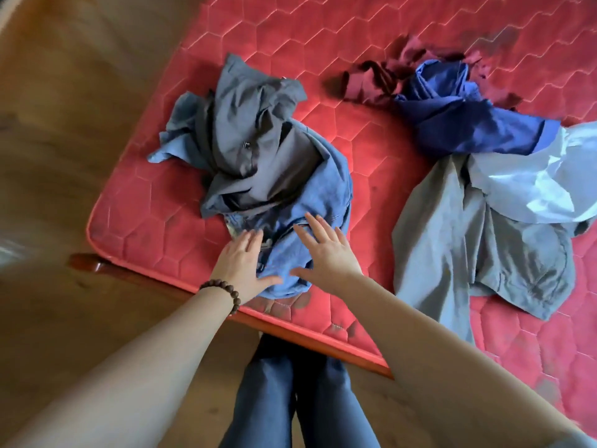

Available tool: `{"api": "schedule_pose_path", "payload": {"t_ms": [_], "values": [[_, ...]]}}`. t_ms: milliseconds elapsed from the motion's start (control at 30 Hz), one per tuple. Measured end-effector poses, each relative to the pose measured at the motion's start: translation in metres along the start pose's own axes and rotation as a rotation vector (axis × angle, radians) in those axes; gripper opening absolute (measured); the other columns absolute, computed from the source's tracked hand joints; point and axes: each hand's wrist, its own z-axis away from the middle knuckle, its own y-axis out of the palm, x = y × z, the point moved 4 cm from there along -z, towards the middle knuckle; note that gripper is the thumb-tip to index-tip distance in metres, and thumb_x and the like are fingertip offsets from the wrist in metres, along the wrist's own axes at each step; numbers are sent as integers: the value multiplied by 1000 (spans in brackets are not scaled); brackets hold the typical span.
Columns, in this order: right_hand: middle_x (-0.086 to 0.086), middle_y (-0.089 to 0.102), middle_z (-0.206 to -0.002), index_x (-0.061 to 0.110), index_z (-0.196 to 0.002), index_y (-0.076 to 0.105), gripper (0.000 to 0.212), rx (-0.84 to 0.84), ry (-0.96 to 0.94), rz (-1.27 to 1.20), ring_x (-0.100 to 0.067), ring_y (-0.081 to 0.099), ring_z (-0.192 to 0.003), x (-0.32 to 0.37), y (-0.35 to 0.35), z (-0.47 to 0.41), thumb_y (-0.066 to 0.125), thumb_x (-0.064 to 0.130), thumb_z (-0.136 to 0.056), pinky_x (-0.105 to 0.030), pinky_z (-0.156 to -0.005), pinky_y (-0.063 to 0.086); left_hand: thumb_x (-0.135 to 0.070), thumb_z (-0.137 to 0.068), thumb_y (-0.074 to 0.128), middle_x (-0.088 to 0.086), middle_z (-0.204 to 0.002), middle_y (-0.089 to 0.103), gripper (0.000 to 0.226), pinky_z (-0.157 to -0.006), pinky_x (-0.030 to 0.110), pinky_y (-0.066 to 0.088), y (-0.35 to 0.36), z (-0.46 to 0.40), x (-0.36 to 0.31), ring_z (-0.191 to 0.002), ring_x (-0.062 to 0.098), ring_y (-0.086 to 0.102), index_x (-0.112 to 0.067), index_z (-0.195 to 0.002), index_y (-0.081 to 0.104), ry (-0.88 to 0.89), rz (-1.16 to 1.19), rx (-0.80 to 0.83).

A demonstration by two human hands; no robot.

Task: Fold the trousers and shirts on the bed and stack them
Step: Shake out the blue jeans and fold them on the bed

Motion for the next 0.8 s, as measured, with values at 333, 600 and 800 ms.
{"api": "schedule_pose_path", "payload": {"t_ms": [333, 600, 800], "values": [[-1, 53, -126, 28, -130, 54, 41, -24, -25, 169, -24, 37, -127, 4, 55, -48, 54, 37, -91, -37, -104, 30, -26, -81, 73, 7, -106, 62, 33, -87, 35, 41, 46, -18, 13, -103, 30, 56, -8, -107, 60, 6, 22, -152], [-5, 61, -107, 17, -115, 63, 29, -238, -25, -24, -26, 51, -108, 27, -43, -12, 48, 34, -96, -39, -89, 42, -22, -74, 77, 5, -84, 62, 23, -68, 33, 42, -76, 7, -10, -80, 29, 60, -10, -87, 62, 114, 264, -347], [-13, 65, -99, 9, -110, 66, 22, -470, -38, -261, -32, 57, -101, 66, -193, 24, 57, 17, -92, -39, -84, 44, -33, -75, 78, -4, -84, 59, 29, -68, 26, 42, -232, 40, -54, -77, 17, 59, -17, -89, 59, 218, 375, -517]]}}
